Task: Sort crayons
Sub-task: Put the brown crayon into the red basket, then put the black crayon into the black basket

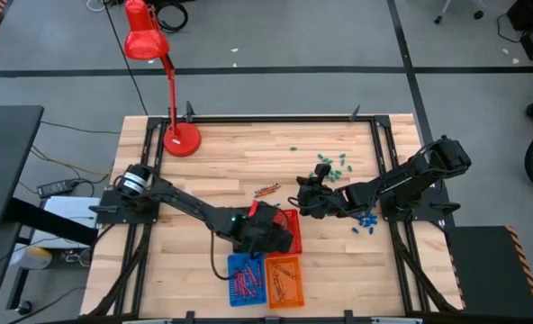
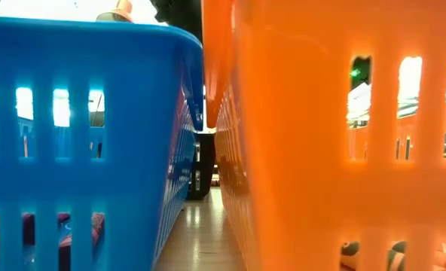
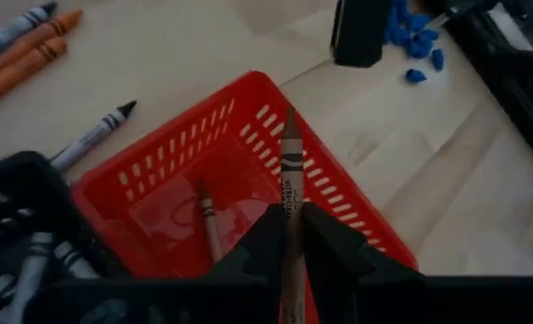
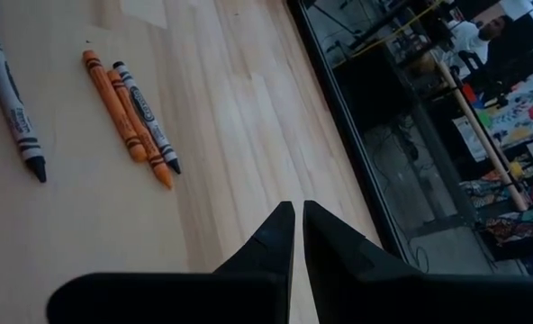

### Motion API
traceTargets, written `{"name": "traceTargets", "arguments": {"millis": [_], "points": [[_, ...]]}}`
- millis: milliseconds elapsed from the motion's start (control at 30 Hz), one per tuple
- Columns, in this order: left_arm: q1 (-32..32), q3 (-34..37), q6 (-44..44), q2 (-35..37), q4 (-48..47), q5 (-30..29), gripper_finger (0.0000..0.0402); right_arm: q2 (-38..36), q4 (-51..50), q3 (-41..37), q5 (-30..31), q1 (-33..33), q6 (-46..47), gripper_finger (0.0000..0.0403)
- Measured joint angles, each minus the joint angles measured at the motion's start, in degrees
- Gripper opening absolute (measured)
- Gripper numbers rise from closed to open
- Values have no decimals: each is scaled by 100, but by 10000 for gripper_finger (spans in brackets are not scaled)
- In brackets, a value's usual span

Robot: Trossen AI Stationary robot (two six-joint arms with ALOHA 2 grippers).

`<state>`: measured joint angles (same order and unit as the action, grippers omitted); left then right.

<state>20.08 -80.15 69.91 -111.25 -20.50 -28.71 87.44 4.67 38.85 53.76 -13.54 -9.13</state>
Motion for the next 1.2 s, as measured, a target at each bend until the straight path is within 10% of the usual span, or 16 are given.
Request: {"name": "traceTargets", "arguments": {"millis": [733,1200], "points": [[-202,1,-301,142,-1057,-143,138,0,-7,-2,4,-2,-4,34],[-1452,-5,-2461,278,-1646,797,121,0,29,0,-150,-47,41,34]]}}
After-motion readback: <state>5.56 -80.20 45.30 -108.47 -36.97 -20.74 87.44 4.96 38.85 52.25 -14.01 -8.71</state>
